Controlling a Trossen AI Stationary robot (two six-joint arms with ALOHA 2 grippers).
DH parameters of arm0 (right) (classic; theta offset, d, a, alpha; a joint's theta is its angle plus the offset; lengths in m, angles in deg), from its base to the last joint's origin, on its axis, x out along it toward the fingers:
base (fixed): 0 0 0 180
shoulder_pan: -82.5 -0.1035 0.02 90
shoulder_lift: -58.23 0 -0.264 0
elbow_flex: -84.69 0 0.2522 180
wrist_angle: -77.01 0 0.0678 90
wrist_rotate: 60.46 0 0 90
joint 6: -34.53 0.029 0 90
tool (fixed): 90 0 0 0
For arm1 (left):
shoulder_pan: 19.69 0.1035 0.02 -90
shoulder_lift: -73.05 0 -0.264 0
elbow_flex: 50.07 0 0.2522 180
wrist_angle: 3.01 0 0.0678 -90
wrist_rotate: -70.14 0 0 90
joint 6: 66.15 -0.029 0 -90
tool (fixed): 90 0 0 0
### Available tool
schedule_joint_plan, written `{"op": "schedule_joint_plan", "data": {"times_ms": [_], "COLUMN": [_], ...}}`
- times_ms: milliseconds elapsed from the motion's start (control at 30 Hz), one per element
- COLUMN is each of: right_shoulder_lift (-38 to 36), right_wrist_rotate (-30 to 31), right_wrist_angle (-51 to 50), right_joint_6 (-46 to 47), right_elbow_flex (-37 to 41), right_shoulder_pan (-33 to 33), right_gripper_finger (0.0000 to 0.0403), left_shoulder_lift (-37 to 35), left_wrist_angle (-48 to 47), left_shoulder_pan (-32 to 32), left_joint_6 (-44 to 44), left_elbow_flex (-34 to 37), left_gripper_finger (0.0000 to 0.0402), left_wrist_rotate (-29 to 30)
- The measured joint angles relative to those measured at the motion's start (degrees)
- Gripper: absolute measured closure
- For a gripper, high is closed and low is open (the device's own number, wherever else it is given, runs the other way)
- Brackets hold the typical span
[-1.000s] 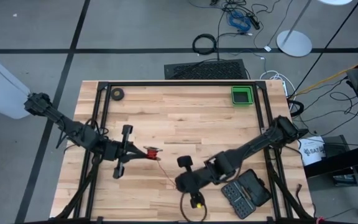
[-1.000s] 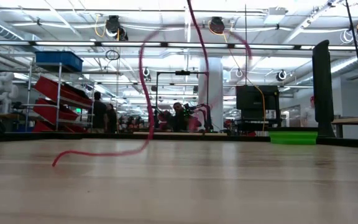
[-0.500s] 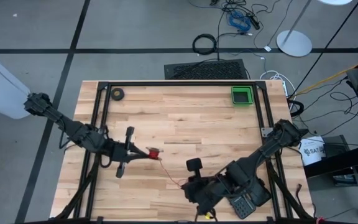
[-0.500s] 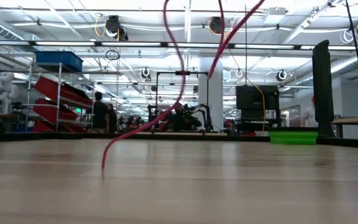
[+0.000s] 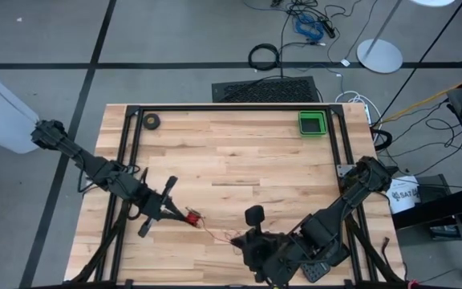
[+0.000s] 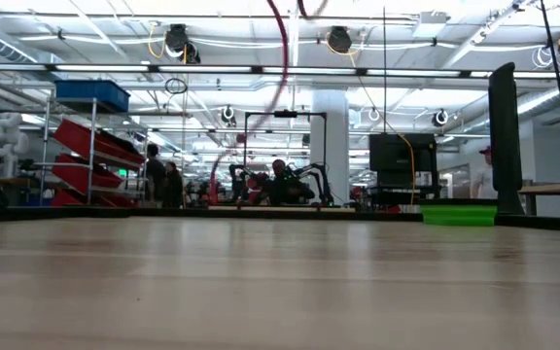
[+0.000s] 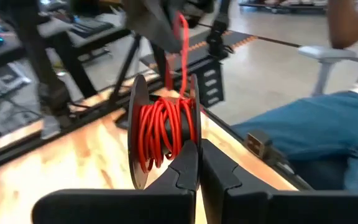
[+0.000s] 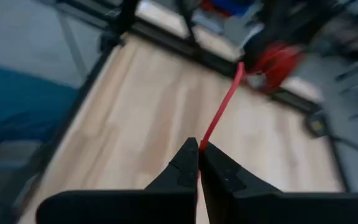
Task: Coil cords
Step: Coil the red wire on the black spool
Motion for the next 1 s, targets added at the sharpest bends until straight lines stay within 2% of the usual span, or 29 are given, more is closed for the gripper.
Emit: {"op": "schedule_joint_plan", "data": {"times_ms": [167,267,400,733,1000], "right_shoulder_lift": [0.0,0.0,0.0,1.9,4.4], "right_wrist_rotate": [7.7,9.5,9.3,8.4,2.7], "right_wrist_angle": [8.2,13.7,18.6,20.8,24.7], "right_joint_6": [-9.3,-15.2,-19.7,-21.3,-23.5], "right_elbow_flex": [0.0,0.0,0.0,0.0,0.1], "right_shoulder_pan": [0.6,1.5,2.9,6.2,9.1], "right_gripper_finger": [0.0403,0.0403,0.0403,0.0403,0.0403], "left_shoulder_lift": [1.4,2.7,4.4,10.6,18.5], "left_wrist_angle": [-0.1,0.0,1.0,2.6,2.4], "left_shoulder_pan": [0.0,0.0,0.0,0.0,0.0], "left_joint_6": [0.0,0.0,0.0,-0.1,-3.0], "left_elbow_flex": [0.0,0.0,0.0,-4.5,-10.0], "left_gripper_finger": [0.0395,0.0395,0.0395,0.0395,0.0396], "left_wrist_rotate": [-4.5,-5.6,-7.2,-11.7,-16.0]}}
